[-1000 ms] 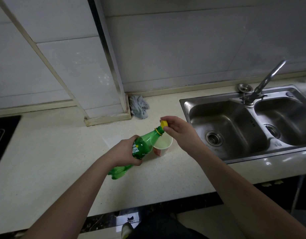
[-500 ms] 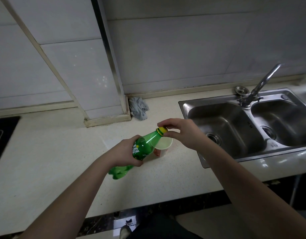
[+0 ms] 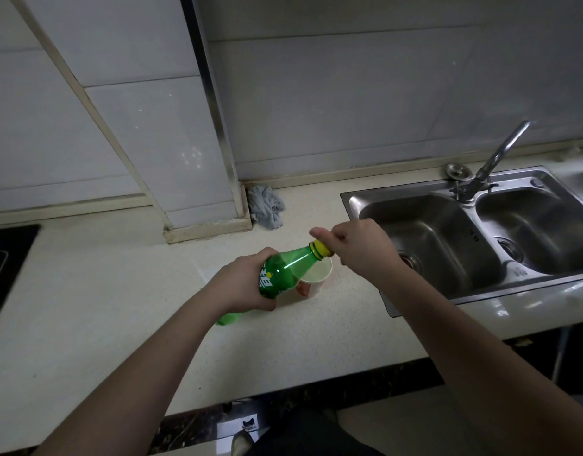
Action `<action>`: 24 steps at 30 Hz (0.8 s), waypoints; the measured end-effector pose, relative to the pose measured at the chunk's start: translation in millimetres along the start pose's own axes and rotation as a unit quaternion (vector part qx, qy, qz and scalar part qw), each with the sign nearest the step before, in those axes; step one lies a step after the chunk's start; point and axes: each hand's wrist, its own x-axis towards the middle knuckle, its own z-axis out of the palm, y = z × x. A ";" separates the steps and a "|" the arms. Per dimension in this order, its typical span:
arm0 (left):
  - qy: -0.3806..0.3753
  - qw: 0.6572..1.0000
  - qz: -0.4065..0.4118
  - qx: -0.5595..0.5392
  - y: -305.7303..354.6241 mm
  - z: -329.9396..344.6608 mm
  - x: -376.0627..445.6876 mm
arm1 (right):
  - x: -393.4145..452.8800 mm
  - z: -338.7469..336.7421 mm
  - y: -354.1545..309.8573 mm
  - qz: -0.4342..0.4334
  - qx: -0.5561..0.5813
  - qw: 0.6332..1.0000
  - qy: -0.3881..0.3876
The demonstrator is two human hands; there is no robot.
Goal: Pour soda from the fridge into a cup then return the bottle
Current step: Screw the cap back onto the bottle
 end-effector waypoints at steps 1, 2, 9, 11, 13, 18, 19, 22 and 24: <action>0.001 1.000 -0.004 -0.010 -0.9 0.1 -0.1 | -1.8 0.5 -2.8 0.006 0.015 1.000 -0.005; 0.002 1.000 -0.009 -0.020 -1.3 0.0 -0.5 | -4.0 1.5 -4.8 0.009 0.034 0.999 -0.015; -0.002 0.999 -0.013 -0.040 -4.9 0.3 -5.2 | -10.0 2.2 2.1 -0.017 0.117 0.992 0.053; -0.003 0.999 -0.014 -0.034 -4.6 -0.7 -6.5 | -6.8 3.0 10.3 -0.053 0.121 0.991 0.001; -0.007 0.999 -0.017 -0.029 -3.7 -1.8 -6.9 | -5.4 6.3 16.1 -0.112 0.102 0.987 -0.062; -0.015 1.000 -0.017 -0.005 -0.6 -3.7 -7.6 | -3.9 8.8 17.3 -0.125 0.103 0.986 -0.042; -0.013 1.000 -0.017 0.001 0.3 -4.4 -7.4 | -3.5 9.3 16.4 -0.123 0.097 0.987 -0.044; -0.007 1.000 -0.016 0.022 4.8 -6.6 -6.2 | -2.4 12.2 16.1 -0.131 0.052 0.989 -0.041; -0.006 1.000 -0.019 0.023 7.1 -6.6 -6.7 | -0.5 13.4 14.9 -0.139 0.016 0.989 -0.036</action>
